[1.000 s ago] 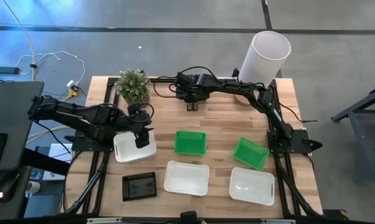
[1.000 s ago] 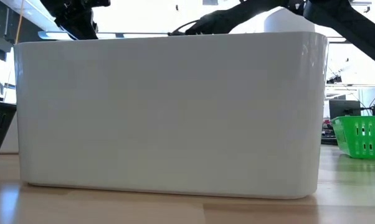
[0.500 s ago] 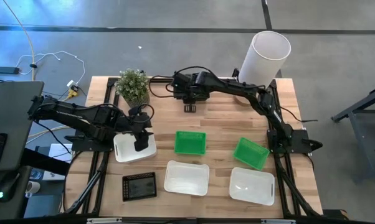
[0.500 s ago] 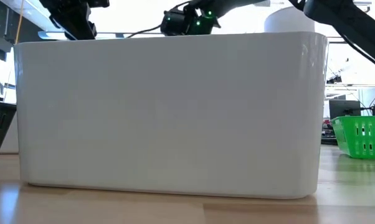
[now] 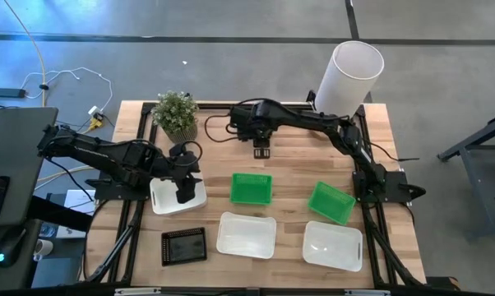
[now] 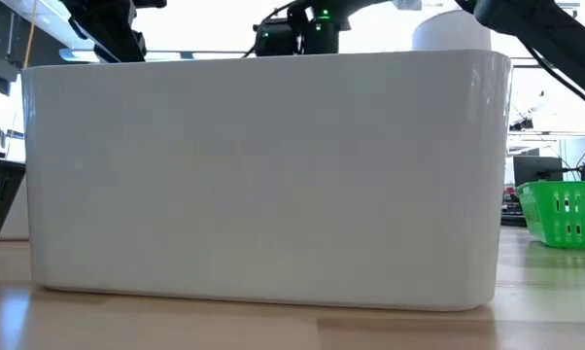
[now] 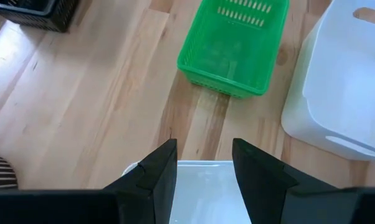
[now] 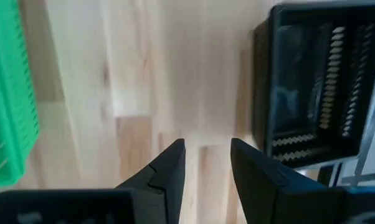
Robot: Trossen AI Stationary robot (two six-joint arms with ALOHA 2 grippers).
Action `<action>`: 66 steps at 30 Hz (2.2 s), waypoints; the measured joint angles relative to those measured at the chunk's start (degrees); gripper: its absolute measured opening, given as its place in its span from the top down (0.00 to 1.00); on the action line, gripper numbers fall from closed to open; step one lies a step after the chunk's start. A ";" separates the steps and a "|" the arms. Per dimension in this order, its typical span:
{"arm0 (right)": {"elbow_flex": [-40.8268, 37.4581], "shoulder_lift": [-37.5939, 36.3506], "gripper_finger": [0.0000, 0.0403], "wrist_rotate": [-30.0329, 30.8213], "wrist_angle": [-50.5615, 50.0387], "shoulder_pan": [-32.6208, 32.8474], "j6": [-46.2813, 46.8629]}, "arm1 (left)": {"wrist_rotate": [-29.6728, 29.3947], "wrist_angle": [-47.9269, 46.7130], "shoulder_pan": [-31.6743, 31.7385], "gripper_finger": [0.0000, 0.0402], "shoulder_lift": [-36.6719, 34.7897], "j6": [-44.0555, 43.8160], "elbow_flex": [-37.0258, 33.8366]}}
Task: Stack baskets by color
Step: Stack the right white bin on the middle white bin
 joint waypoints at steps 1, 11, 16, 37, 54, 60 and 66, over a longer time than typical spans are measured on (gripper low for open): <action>-0.02 0.00 0.72 0.00 -0.90 0.19 0.37 | 0.02 0.00 0.00 0.65 0.00 -0.40 -0.01; -0.08 -0.03 0.72 1.10 -9.04 2.20 5.04 | 0.05 0.00 0.00 0.65 0.00 -0.84 -0.01; -0.17 -1.15 0.72 1.95 -10.16 3.44 6.42 | 0.03 0.00 0.00 0.65 0.00 -0.79 -0.01; -29.52 -21.05 0.72 5.84 4.19 5.38 11.97 | 0.16 -0.18 0.00 0.65 -0.02 -0.67 -0.01; -56.26 -55.89 0.72 5.78 13.05 17.21 33.17 | -0.08 0.00 0.04 0.65 -0.02 -2.35 -0.01; -58.93 -61.06 0.72 3.15 9.81 24.89 44.74 | -0.08 0.04 0.04 0.65 -0.02 -2.35 -0.01; -60.07 -61.24 0.72 2.11 8.04 31.33 51.74 | -0.08 0.04 0.04 0.65 0.00 -2.31 -0.01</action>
